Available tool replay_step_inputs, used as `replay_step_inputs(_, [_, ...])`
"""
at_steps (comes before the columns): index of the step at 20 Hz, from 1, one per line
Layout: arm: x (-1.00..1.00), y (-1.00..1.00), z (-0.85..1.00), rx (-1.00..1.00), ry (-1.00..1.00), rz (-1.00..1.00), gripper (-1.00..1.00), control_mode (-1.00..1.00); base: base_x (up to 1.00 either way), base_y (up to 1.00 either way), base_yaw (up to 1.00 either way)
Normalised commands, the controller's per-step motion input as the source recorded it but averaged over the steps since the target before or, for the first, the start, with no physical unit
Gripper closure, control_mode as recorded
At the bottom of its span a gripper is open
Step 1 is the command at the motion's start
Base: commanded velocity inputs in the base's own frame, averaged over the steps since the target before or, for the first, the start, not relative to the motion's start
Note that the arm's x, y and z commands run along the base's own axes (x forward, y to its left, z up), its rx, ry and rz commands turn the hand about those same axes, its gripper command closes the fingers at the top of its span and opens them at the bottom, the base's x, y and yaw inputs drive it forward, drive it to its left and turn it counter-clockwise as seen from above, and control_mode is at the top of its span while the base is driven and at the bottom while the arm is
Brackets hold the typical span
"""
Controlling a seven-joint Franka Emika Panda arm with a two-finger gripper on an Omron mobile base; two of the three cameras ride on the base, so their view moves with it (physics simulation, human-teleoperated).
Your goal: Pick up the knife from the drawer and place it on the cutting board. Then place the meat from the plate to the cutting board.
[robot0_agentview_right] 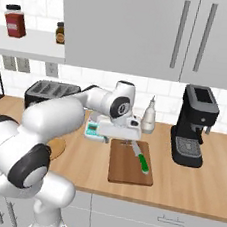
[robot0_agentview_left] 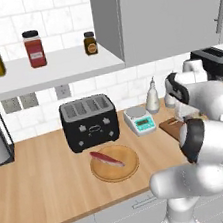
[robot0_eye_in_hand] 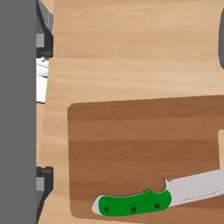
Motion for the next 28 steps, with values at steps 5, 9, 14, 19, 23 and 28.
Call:
replay_step_inputs(5, [-0.41,0.80,0.44,-0.08,-0.14,0.00,-1.00,-1.00,0.00,0.00,0.00])
replay_step_inputs(9, [-0.18,0.91,0.53,-0.09,-0.02,0.00,-1.00,-1.00,0.00,0.00,0.00])
replay_step_inputs(14, [-0.08,1.00,0.33,-0.10,0.00,0.00,-1.00,-1.00,0.00,0.00,0.00])
replay_step_inputs(19, [-0.09,1.00,-0.03,-0.04,0.00,0.00,-1.00,-1.00,0.00,0.00,0.00])
replay_step_inputs(23, [-0.08,1.00,-0.09,-0.05,0.00,0.00,-1.00,-1.00,0.00,0.00,0.00])
replay_step_inputs(28, [0.00,0.98,-0.02,-0.01,0.01,0.00,-1.00,-1.00,0.00,0.00,0.00])
